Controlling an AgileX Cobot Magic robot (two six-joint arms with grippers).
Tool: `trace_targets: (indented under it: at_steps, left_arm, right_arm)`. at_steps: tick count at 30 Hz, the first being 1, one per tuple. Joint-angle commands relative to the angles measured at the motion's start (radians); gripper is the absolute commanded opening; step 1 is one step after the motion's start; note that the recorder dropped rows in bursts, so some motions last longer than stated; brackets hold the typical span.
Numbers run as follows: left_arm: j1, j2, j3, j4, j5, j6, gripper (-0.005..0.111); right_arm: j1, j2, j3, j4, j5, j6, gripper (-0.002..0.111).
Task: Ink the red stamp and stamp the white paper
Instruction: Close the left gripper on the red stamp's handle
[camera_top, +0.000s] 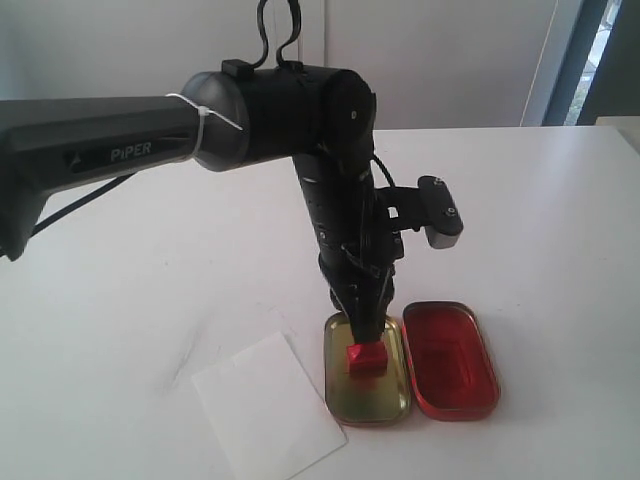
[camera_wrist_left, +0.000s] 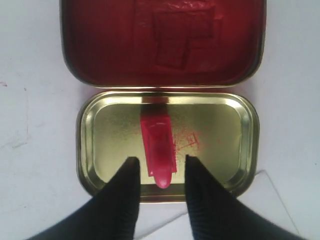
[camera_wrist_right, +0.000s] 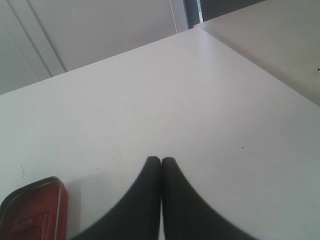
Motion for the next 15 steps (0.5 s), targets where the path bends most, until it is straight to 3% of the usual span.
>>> trace_targets:
  at_steps: [1,15]
  left_arm:
    - [0.000,0.004,-0.003,-0.006,0.014,0.050,0.050]
    - [0.000,0.055,-0.003,-0.010,0.013,0.062,0.051]
  right_arm:
    - [0.004,-0.004,0.005,-0.006,-0.009,0.004,0.000]
    - [0.004,-0.004,0.005,-0.006,-0.009,0.004,0.000]
